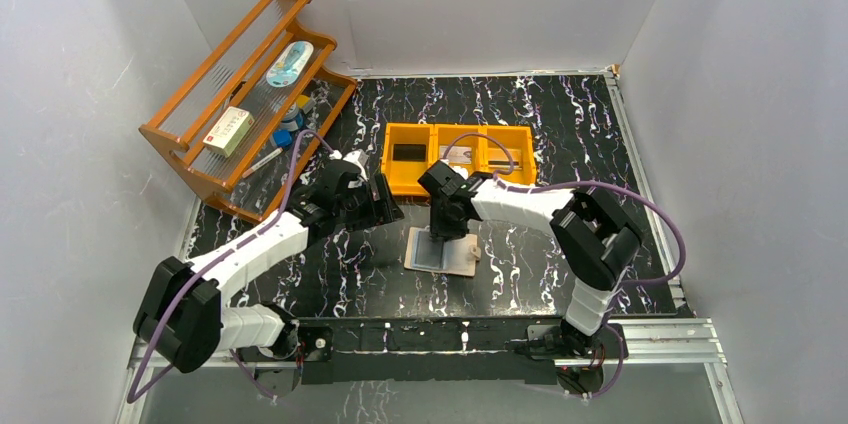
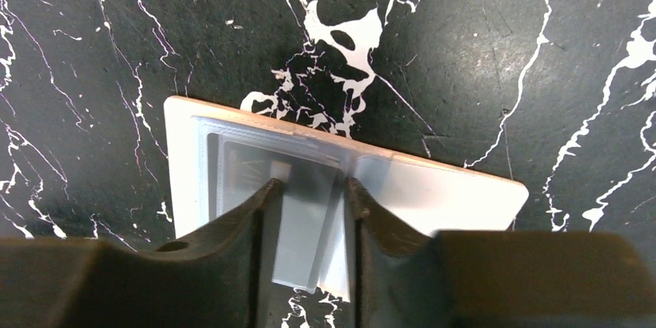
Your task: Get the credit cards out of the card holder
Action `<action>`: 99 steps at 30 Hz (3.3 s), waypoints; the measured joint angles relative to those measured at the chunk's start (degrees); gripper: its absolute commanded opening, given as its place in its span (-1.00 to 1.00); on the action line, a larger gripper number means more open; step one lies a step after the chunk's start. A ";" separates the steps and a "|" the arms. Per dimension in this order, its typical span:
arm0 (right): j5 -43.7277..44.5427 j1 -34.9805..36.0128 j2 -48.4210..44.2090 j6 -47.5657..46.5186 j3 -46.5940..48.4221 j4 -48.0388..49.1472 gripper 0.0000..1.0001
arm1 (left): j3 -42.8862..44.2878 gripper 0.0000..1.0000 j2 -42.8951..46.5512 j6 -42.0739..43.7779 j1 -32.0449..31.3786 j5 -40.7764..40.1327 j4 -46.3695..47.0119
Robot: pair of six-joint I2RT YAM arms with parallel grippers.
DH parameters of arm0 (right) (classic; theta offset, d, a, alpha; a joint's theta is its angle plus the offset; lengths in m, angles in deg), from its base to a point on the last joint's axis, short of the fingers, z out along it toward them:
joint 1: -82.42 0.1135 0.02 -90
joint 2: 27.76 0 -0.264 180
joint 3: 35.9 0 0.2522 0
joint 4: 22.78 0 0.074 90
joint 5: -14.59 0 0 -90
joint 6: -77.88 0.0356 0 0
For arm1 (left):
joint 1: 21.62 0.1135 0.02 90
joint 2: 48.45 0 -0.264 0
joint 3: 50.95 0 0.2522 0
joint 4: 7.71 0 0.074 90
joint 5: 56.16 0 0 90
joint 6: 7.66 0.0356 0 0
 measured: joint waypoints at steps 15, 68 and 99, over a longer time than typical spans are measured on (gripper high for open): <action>-3.93 -2.82 -3.58 -0.92 -6.21 7.37 -1.00 | 0.00 0.47 -3.08 0.04 0.00 4.31 2.25; -19.80 -15.67 -17.27 2.47 -20.68 19.56 -0.31 | 6.16 0.29 -27.52 -5.14 -6.45 36.30 25.79; -20.24 -16.63 -24.59 3.65 -23.91 15.85 -0.29 | 6.25 0.56 -14.47 0.83 -9.79 13.07 11.58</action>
